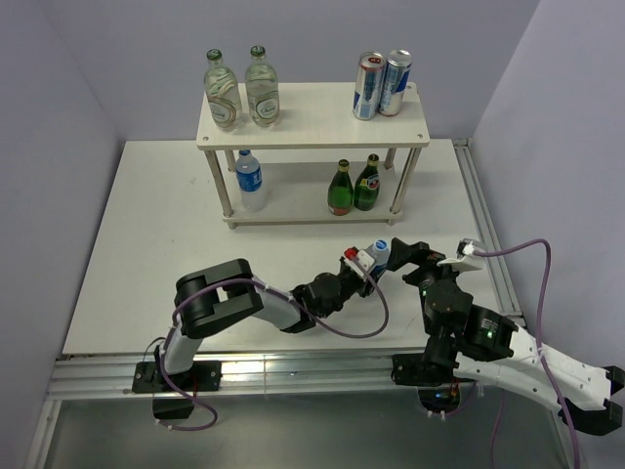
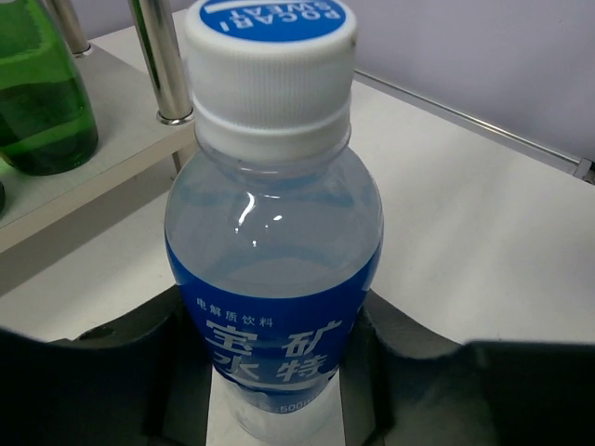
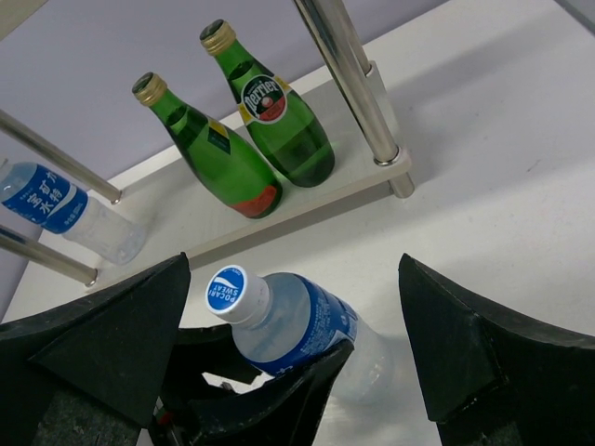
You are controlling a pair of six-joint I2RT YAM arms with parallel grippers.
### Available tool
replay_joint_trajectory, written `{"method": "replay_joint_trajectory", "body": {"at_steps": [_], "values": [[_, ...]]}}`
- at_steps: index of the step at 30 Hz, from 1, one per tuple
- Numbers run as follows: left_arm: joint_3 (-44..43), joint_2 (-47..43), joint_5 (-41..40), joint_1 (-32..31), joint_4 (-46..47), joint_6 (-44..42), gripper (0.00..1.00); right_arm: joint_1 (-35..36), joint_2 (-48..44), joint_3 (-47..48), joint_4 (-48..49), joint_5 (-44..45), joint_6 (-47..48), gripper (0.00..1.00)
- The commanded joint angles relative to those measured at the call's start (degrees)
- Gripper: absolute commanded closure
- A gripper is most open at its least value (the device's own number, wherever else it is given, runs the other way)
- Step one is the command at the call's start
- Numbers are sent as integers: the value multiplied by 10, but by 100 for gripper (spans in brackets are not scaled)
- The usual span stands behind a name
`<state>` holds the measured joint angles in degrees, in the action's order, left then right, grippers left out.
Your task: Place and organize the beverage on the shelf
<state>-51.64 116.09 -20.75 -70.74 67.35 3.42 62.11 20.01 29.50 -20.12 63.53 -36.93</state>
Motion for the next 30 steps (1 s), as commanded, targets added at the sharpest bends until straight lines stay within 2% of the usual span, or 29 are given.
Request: {"method": "replay_joint_trajectory", "body": {"at_steps": [1,8,13,16,24,30], "values": [[16,-35,-30,3,21,-7,100,3,-1,-3,20,6,2,0],[115,-198,-147,20,-1,-68,100,2,1,-5,28,1,6,0],[166,-290,-163,81,-11,-71,100,2,9,-5,35,-2,6,0],[174,-312,-162,122,5,-71,100,2,11,-6,38,-3,8,0],[134,-277,-171,203,64,-83,100,2,10,-6,31,-2,5,0],[86,-219,-170,234,118,-99,100,2,11,-6,31,-2,4,0]]}}
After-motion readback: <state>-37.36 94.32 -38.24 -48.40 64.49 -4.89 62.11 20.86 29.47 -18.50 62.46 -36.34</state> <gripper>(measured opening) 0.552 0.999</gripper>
